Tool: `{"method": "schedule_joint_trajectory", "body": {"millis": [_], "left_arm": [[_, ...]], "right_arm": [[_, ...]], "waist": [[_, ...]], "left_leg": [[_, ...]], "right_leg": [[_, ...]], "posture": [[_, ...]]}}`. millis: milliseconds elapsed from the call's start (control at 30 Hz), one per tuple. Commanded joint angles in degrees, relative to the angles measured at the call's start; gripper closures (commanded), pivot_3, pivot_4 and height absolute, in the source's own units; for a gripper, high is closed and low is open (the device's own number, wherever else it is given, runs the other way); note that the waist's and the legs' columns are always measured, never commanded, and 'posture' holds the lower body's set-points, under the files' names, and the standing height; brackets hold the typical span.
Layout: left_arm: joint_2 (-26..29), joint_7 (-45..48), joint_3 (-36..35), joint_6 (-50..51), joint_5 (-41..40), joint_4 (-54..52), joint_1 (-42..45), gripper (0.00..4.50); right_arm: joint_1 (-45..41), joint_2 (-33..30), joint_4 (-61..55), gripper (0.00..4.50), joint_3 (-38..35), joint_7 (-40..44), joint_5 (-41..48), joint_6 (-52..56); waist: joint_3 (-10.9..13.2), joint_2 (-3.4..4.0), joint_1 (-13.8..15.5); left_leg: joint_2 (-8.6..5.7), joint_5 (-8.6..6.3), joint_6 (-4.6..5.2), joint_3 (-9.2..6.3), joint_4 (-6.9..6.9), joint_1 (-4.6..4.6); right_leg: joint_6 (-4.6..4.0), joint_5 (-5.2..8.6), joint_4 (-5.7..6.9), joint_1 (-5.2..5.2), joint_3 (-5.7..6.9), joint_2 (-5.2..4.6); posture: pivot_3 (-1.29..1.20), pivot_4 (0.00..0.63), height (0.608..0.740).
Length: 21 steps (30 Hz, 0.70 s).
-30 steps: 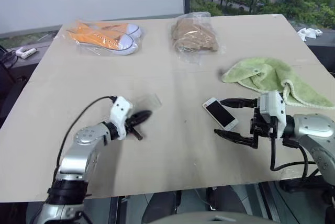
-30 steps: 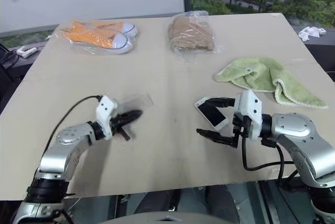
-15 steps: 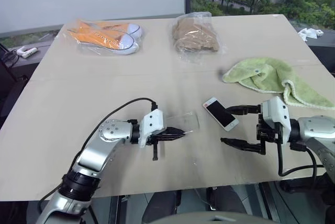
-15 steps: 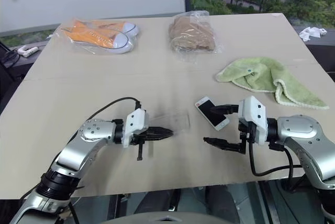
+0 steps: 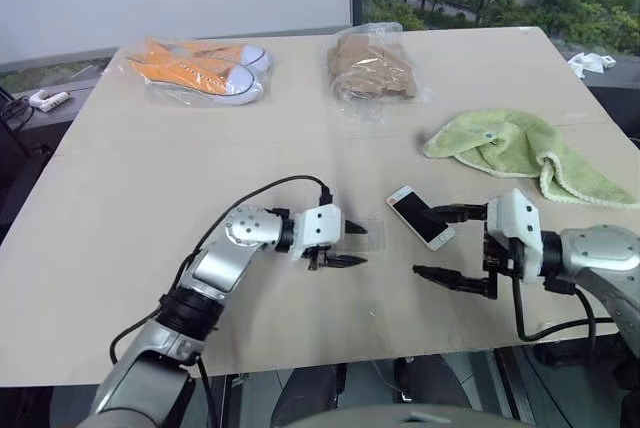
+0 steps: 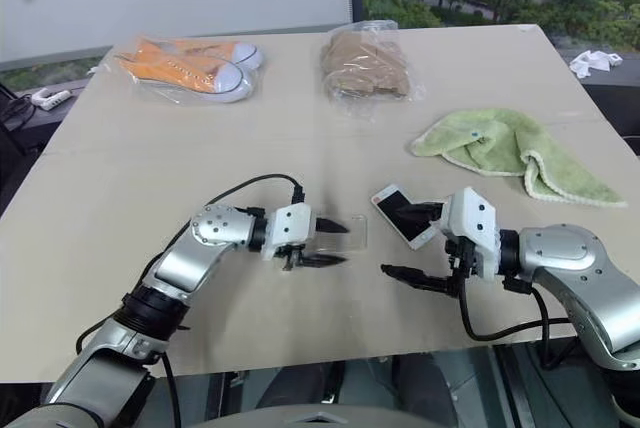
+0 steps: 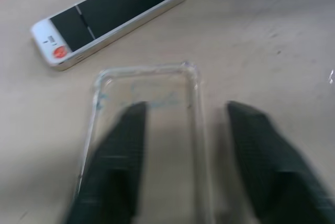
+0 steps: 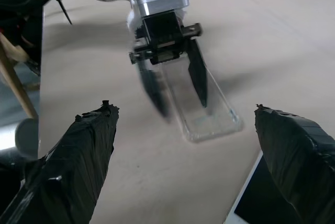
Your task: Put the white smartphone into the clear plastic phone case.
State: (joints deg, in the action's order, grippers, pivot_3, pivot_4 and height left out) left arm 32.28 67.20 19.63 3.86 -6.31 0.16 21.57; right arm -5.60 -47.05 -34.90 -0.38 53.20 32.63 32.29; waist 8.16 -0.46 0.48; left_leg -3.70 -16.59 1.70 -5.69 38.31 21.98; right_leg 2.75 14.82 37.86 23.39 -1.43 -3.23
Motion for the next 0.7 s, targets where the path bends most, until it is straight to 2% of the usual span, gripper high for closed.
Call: {"method": "schedule_joint_trajectory", "body": {"millis": [33, 133, 267, 400, 500, 700], "left_arm": [[1.0, -1.1, -3.2, 4.0, -4.0, -7.9, -2.9, 0.03], [2.1, -2.7, -7.1, 10.1, -8.8, -15.1, -5.4, 0.03], [6.8, -2.1, -15.2, 20.3, -18.8, -21.2, -7.8, 0.03], [13.3, -0.5, -25.4, 26.1, -26.6, -22.7, -13.2, 0.03], [17.7, 1.1, -36.4, 30.7, -32.6, -21.5, -19.8, 0.03], [21.7, 5.0, -48.5, 33.7, -38.4, -24.1, -30.7, 0.03]], "right_arm": [[-3.2, -0.6, 0.5, 0.00, -1.4, -7.4, -1.7, 7.5], [-3.0, -1.4, -0.2, 0.00, 0.2, -9.8, -2.7, 12.2], [-0.2, 4.2, -0.2, 0.00, -1.0, -17.4, -2.3, 16.8], [2.5, 6.5, 0.3, 0.00, 0.8, -22.7, -6.3, 18.6], [3.0, 6.9, 0.7, 0.00, 2.9, -25.6, -9.6, 19.1], [2.1, 9.9, 2.2, 0.00, 3.9, -27.9, -11.3, 19.2]], "waist": [[0.0, 0.00, -0.1], [0.0, -0.01, 0.1], [0.0, -0.04, 0.2], [0.0, 0.01, -0.2], [0.0, 0.01, -0.6], [0.0, 0.01, -1.1]], "left_leg": [[0.00, 0.00, 0.00, 0.00, 0.00, 0.00], [0.02, 0.01, -0.01, -0.02, 0.03, 0.00], [0.05, 0.00, -0.01, -0.10, 0.01, 0.02], [0.02, 0.00, -0.01, -0.03, 0.00, 0.01], [0.02, 0.00, -0.01, -0.01, -0.01, -0.01], [0.04, 0.00, -0.01, -0.01, -0.02, -0.05]], "right_leg": [[0.00, 0.00, 0.01, 0.00, 0.00, 0.00], [0.00, 0.00, 0.06, 0.00, 0.01, -0.01], [-0.01, 0.00, 0.03, 0.00, 0.10, 0.00], [-0.01, 0.00, 0.02, 0.03, -0.01, -0.01], [-0.01, 0.00, 0.02, 0.03, -0.01, 0.00], [-0.01, 0.01, -0.01, 0.01, 0.00, -0.01]], "posture": [[0.00, 0.150, 0.740], [0.00, 0.150, 0.740], [0.00, 0.150, 0.740], [0.00, 0.150, 0.740], [0.00, 0.150, 0.740], [0.00, 0.150, 0.740]]}}
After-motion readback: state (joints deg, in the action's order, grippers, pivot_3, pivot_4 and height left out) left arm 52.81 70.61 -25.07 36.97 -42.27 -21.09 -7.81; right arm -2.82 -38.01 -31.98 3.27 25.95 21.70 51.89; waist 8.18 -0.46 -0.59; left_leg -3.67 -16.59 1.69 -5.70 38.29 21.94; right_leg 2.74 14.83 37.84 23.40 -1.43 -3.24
